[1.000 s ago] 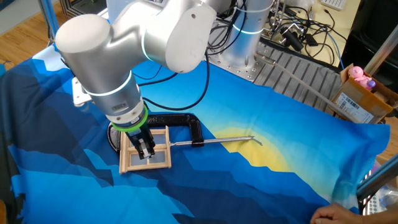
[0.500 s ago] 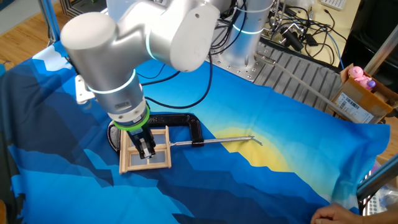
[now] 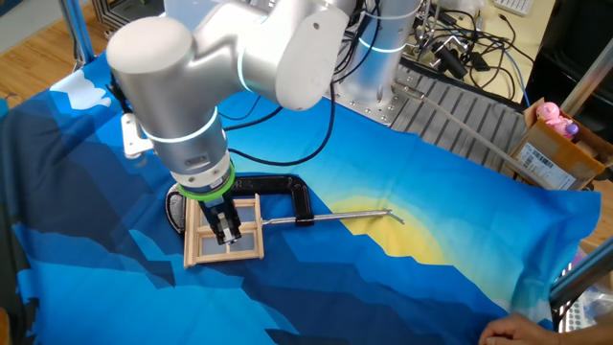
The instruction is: Open a sliding window
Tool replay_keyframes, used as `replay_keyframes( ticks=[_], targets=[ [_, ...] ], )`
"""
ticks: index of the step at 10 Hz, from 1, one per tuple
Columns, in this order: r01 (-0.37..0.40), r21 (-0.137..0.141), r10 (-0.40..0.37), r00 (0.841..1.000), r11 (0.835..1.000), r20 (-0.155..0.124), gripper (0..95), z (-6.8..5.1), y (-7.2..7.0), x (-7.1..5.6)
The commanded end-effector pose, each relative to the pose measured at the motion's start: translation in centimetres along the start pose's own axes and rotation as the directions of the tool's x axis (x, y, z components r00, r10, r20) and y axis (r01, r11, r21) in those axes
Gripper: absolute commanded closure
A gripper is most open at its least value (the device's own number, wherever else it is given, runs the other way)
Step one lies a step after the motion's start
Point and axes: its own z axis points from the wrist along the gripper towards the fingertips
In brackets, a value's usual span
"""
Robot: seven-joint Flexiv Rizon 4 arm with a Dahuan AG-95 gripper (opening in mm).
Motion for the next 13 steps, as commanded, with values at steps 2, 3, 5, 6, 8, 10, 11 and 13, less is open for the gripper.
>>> replay_keyframes(
  ticks=[2,3,5,6,8,10,11,13],
  targets=[
    [0.004,-0.001,-0.004,1.0,1.0,0.015,95.0,0.06,0.03,-0.1],
    [0.004,-0.001,-0.004,1.0,1.0,0.021,95.0,0.08,0.01,-0.15],
    [0.008,0.0,-0.008,0.999,1.0,0.032,95.0,0.0,0.01,-0.27],
    [0.007,-0.001,-0.007,0.999,1.0,0.041,95.0,-0.02,0.03,-0.31],
    [0.002,0.0,-0.002,0.999,1.0,0.044,95.0,0.04,0.02,-0.3],
    [-0.007,-0.004,0.007,0.999,1.0,0.036,95.0,0.04,0.02,-0.2],
    [-0.01,-0.005,0.01,0.999,1.0,0.034,95.0,0.05,0.0,-0.12],
    [-0.009,-0.005,0.009,0.999,1.0,0.035,95.0,0.21,-0.18,0.15]
  ],
)
